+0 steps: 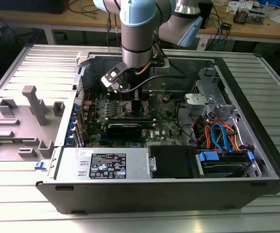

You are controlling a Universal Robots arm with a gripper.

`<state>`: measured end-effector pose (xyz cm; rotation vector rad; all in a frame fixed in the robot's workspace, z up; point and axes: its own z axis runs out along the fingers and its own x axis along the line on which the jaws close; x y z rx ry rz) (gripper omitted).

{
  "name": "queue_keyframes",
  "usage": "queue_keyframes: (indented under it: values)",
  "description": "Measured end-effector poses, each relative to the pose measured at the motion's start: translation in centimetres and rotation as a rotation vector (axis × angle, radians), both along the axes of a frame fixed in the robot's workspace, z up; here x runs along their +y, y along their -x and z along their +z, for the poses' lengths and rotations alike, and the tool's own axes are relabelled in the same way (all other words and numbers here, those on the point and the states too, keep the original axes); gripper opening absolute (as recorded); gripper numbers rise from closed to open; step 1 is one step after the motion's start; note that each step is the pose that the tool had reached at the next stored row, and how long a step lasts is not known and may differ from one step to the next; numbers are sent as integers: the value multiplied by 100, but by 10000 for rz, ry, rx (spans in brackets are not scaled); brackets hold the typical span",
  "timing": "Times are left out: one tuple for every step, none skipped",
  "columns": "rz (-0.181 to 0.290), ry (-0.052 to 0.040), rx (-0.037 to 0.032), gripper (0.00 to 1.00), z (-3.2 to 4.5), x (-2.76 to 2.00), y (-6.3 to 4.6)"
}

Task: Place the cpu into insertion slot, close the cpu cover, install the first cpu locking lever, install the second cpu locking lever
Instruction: 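Place the cpu into insertion slot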

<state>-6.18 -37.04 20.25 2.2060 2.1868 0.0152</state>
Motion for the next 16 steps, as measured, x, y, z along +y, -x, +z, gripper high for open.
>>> queue_keyframes:
  values:
    - [-1,30,0,54,-3,0,0]
    - [-1,60,-1,54,-7,0,0]
    - [1,126,1,54,-11,0,-2]
    - [0,142,0,54,-12,1,-3]
    - [-1,152,1,54,-13,1,-4]
    - [-2,158,0,54,-15,3,-5]
    - [-3,158,-1,54,-16,5,-5]
    - [-6,158,-1,54,-18,10,-4]
    - [-4,157,-2,54,-20,13,-5]
    - [-2,158,-1,54,-21,15,-6]
    - [-2,159,0,54,-21,15,-6]
    - [-2,160,0,54,-23,15,-7]
    - [-4,160,-1,54,-27,16,-7]
    - [-4,160,0,54,-31,16,-7]
    - [-4,161,1,54,-34,16,-7]
    - [-4,161,1,54,-36,15,-7]
